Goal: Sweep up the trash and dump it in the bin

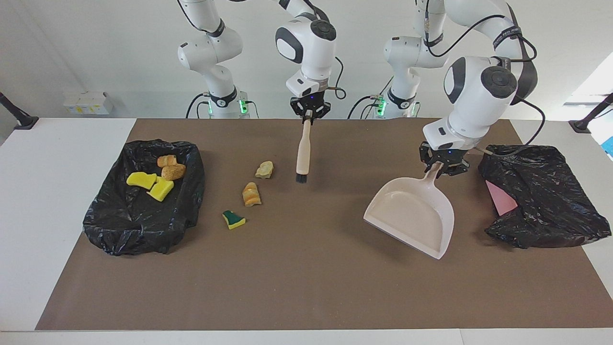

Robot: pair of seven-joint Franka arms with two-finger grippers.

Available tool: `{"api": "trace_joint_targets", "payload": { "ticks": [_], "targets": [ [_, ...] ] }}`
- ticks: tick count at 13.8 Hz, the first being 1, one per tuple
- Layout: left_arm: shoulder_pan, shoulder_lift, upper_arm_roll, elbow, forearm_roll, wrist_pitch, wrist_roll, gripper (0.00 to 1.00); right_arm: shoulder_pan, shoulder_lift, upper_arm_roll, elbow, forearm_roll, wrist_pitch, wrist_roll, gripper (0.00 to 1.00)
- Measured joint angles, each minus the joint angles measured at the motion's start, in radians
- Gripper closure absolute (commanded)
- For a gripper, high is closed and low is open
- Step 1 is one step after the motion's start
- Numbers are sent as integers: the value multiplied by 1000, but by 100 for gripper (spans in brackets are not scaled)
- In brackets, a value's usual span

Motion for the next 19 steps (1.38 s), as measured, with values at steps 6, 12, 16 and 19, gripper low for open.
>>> {"api": "trace_joint_targets", "payload": {
  "ticks": [6,12,16,19],
  "targets": [
    [19,23,-7,-26,4,-3,296,100,-77,-74,0,-153,0,-16,129,100],
    [-117,51,-25,-89,110,45,439,100,-160,-106,0,-229,53,-27,146,100],
    [-219,30,-31,-144,147,74,456,100,-163,-99,1,-261,105,5,146,100],
    [-282,16,-32,-182,154,110,454,100,-163,-70,1,-259,169,73,146,100]
  ]
}}
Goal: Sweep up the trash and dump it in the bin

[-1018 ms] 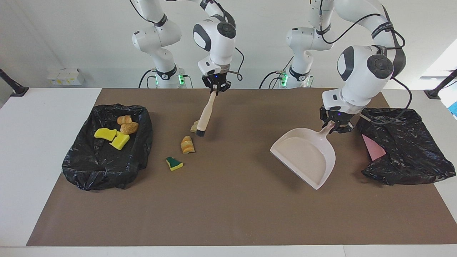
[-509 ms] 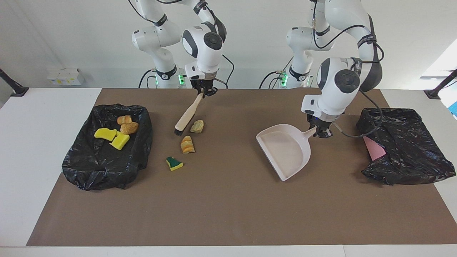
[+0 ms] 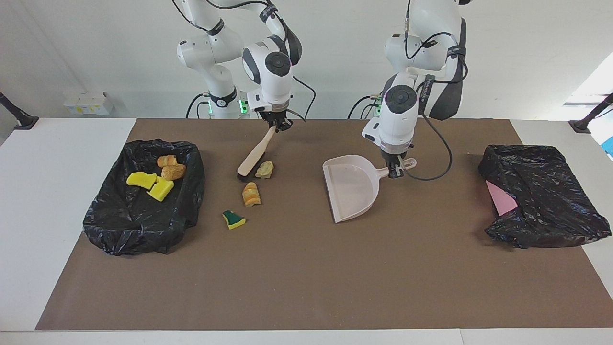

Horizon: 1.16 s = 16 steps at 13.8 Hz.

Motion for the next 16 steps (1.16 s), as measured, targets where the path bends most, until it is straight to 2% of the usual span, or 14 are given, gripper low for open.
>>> {"api": "trace_joint_targets", "payload": {
  "ticks": [3,9,13,16],
  "targets": [
    [-35,-16,0,-56,2,54,-54,100,-6,60,0,54,25,25,0,100],
    [-47,-48,0,-134,4,160,-78,100,19,237,8,202,69,72,-55,100],
    [-46,-55,5,-171,4,216,-70,100,138,245,12,249,101,74,-105,100],
    [-39,-62,10,-187,4,245,-51,100,169,245,15,258,106,74,-224,100]
  ]
}}
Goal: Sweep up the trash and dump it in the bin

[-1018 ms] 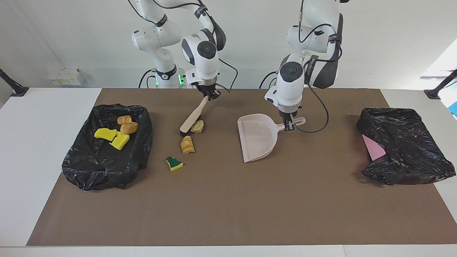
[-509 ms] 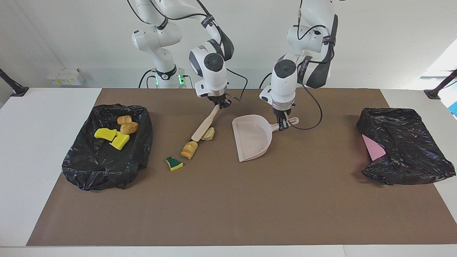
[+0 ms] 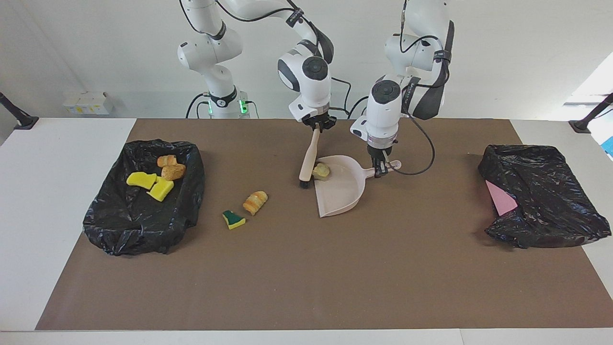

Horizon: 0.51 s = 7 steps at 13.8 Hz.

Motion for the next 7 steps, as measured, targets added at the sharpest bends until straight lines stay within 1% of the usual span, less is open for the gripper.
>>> {"api": "trace_joint_targets", "payload": {
  "ticks": [3,5,7],
  "targets": [
    [25,-1,2,-20,0,43,4,100,-7,-3,-4,26,0,-15,-92,100],
    [28,-1,4,-24,0,50,5,100,-24,-13,-6,69,-17,-79,-150,100],
    [34,-1,4,-24,-1,52,5,100,-60,-18,-7,127,-77,-140,-207,100]
  ]
}}
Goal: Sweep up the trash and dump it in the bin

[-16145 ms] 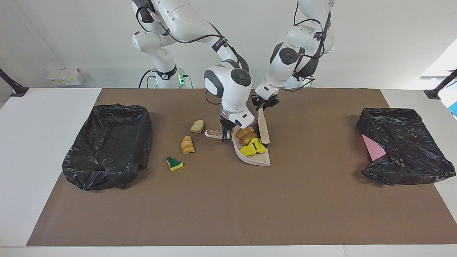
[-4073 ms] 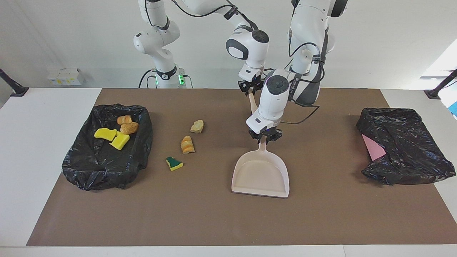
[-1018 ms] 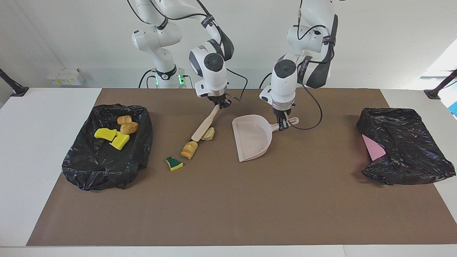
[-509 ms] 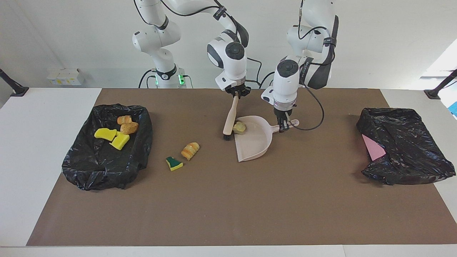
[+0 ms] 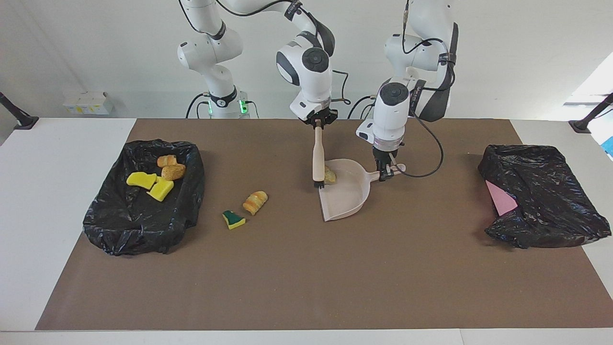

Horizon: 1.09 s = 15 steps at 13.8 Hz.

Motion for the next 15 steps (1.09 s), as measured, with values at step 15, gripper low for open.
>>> {"api": "trace_joint_targets", "payload": {
  "ticks": [15],
  "targets": [
    [13,-2,-9,-5,-8,4,-81,100,-401,84,-9,44,-493,-164,-220,100]
  ]
}}
